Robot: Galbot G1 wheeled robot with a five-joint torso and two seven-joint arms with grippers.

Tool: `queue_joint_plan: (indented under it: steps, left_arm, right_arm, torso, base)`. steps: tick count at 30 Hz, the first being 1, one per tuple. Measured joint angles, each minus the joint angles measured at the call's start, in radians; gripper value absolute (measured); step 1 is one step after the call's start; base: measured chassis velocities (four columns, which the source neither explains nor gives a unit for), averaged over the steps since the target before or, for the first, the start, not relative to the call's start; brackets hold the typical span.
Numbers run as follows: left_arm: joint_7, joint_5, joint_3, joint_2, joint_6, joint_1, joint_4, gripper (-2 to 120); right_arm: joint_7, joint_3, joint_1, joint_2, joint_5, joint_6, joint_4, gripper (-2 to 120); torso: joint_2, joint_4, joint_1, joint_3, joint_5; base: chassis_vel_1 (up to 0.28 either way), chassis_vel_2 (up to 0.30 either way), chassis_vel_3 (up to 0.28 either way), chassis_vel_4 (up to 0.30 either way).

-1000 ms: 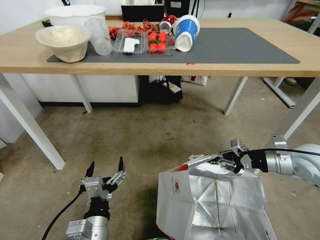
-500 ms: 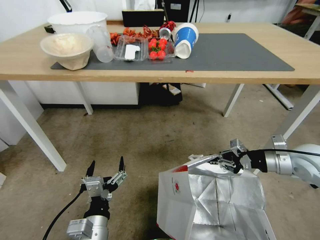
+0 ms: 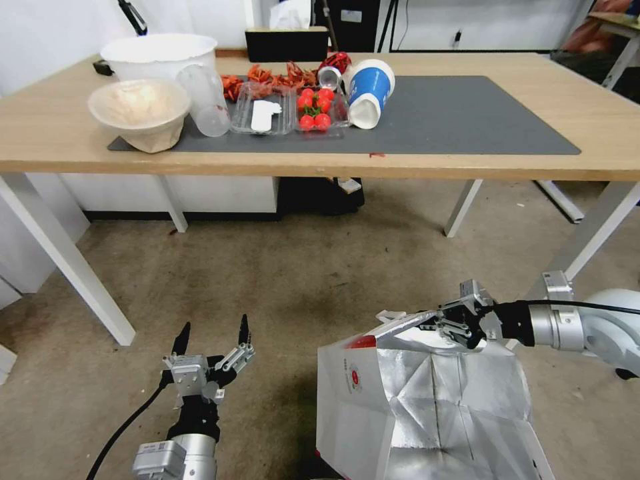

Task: Pick up the food delivery bag from the floor and place it on the table.

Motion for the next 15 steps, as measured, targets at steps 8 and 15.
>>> queue_joint_plan:
  steps: [8, 15]
  left_arm:
    - [0.002, 0.013, 0.001, -0.004, -0.015, 0.016, -0.007, 100]
    - [0.004, 0.015, 0.001, -0.005, -0.016, 0.02, -0.01, 100]
  right_arm:
    - [-0.001, 0.006, -0.01, -0.002, 0.0, 0.003, 0.005, 0]
    - [-0.001, 0.007, -0.013, -0.001, -0.001, 0.002, 0.007, 0]
  torso:
    - [0.037, 0.0001, 0.01, 0.027, 0.0]
    - [0.062, -0.0001, 0.016, 0.047, 0.0]
  base:
    - [0.0, 0.0, 0.0, 0.0]
    - [0.0, 0.0, 0.0, 0.0]
